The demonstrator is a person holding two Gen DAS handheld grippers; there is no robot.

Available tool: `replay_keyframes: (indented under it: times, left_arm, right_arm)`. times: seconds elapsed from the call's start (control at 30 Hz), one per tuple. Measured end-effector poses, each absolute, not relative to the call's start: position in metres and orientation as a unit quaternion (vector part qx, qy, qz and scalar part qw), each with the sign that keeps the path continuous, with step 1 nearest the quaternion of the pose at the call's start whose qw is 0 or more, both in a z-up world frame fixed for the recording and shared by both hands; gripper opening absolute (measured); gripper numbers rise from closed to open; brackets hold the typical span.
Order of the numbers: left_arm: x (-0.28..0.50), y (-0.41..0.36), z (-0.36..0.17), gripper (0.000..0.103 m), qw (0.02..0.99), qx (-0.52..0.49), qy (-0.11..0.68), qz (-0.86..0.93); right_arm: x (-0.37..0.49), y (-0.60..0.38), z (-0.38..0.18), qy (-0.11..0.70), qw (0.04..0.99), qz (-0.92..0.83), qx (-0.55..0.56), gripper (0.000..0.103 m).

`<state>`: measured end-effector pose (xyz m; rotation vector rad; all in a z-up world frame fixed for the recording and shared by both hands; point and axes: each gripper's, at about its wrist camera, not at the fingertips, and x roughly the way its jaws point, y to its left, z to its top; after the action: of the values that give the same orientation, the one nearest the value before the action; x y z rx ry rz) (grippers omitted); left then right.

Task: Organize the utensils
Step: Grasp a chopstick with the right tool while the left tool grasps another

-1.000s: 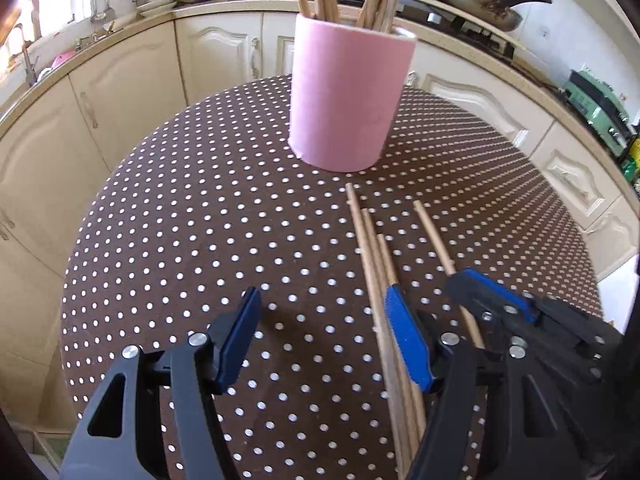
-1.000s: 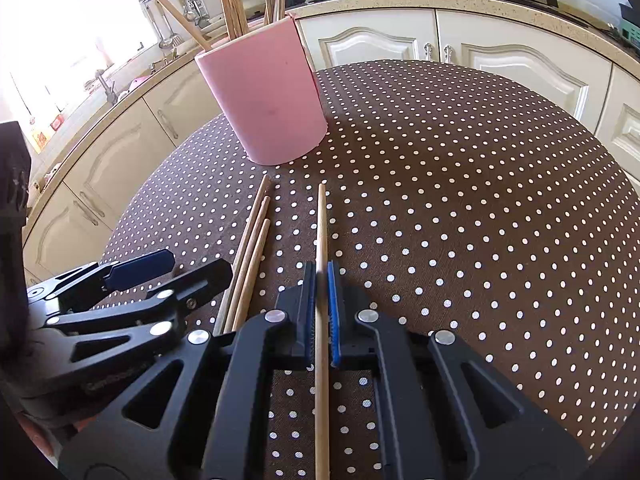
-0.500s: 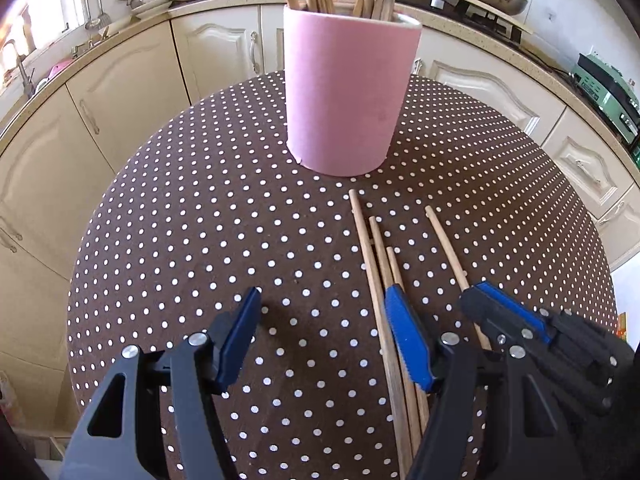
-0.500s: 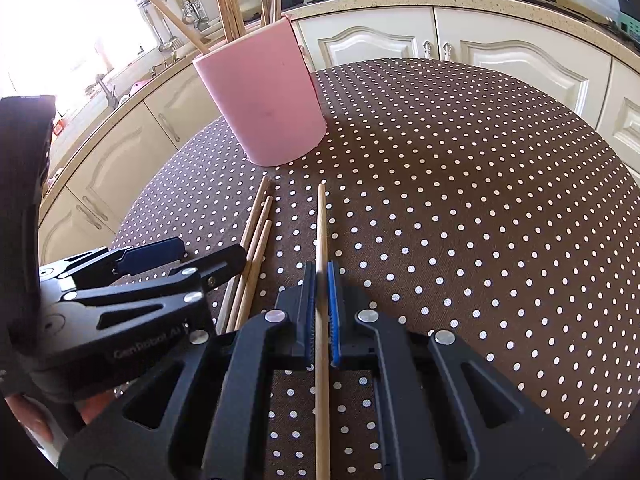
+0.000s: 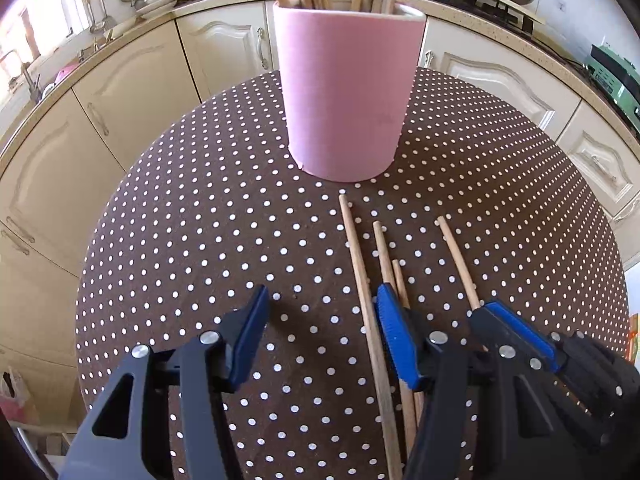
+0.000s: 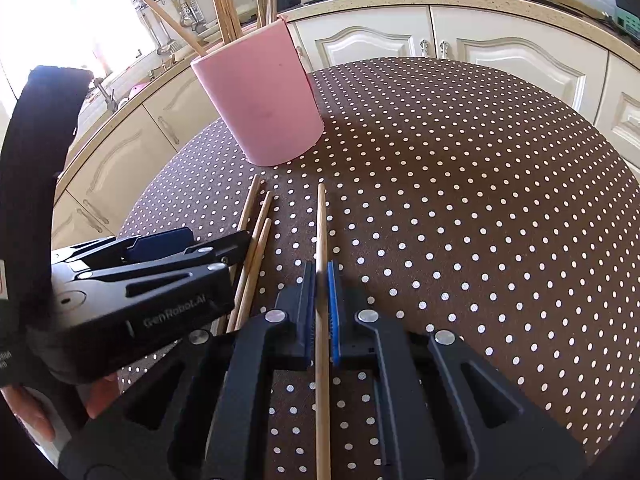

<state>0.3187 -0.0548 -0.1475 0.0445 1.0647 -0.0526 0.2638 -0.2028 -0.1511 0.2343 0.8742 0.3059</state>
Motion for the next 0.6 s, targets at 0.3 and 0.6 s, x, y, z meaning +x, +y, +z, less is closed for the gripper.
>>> replay_keyframes:
  times: [0.3,0.6]
  left_arm:
    - [0.29,-0.04,-0.15,0.01,0.866,0.026,0.499,-0.033]
    - [0.249,-0.023,-0.155,0.006,0.872,0.028,0.479,-0.096]
  right_arm:
    - [0.261,-0.2,-0.15,0.421,0.89,0.143,0.106,0.007]
    - [0.255,-0.196,-0.15,0.421,0.892,0.137,0.095,0.007]
